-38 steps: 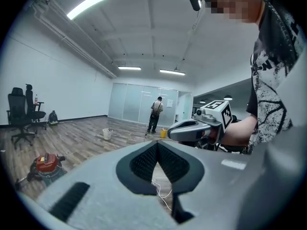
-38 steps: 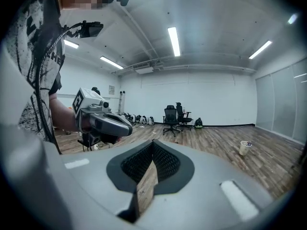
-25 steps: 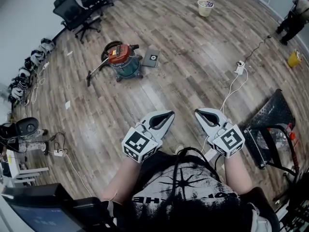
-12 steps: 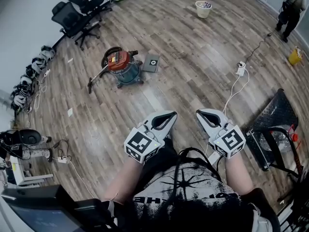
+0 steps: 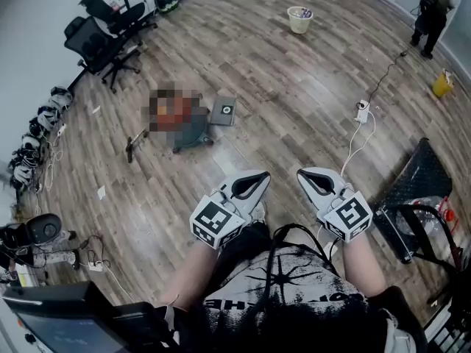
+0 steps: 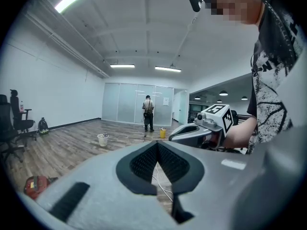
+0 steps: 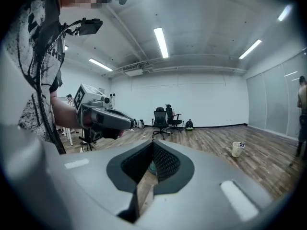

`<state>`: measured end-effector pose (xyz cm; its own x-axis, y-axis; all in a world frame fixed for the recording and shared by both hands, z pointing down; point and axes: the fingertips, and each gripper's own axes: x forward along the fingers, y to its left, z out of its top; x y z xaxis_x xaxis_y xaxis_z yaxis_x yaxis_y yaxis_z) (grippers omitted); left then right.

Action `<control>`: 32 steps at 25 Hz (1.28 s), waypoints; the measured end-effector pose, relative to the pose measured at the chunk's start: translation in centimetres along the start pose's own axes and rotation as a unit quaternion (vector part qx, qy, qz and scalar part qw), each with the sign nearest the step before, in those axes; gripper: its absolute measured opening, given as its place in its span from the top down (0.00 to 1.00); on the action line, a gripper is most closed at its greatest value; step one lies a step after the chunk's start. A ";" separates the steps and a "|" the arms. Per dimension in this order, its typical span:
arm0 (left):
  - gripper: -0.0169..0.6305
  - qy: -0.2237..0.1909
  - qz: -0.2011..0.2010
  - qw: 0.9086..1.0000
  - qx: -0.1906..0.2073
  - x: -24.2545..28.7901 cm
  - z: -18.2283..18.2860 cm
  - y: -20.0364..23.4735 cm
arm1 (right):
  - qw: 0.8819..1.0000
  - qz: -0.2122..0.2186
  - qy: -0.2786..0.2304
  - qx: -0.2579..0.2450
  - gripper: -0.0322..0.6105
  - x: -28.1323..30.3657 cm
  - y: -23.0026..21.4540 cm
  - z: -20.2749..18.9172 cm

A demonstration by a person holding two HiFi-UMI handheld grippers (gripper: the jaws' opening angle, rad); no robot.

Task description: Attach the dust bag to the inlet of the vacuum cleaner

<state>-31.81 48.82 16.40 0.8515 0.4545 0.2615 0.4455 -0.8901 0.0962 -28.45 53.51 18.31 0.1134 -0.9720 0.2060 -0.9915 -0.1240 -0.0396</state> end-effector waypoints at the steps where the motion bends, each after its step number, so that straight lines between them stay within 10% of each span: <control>1: 0.98 -0.003 -0.002 1.000 0.003 0.3 0.5 1.1 | 1.000 -0.002 0.000 -0.002 0.94 0.9 -0.6 0.5; 32: 0.98 -0.006 -0.056 0.998 0.006 4.7 1.7 21.5 | 0.998 -0.038 0.046 -0.030 0.94 18.1 -10.9 3.5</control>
<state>-17.74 31.84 18.04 0.8000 0.5508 0.2379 0.5407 -0.8337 0.1118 -15.32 36.55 19.01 0.1843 -0.9375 0.2953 -0.9827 -0.1815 0.0371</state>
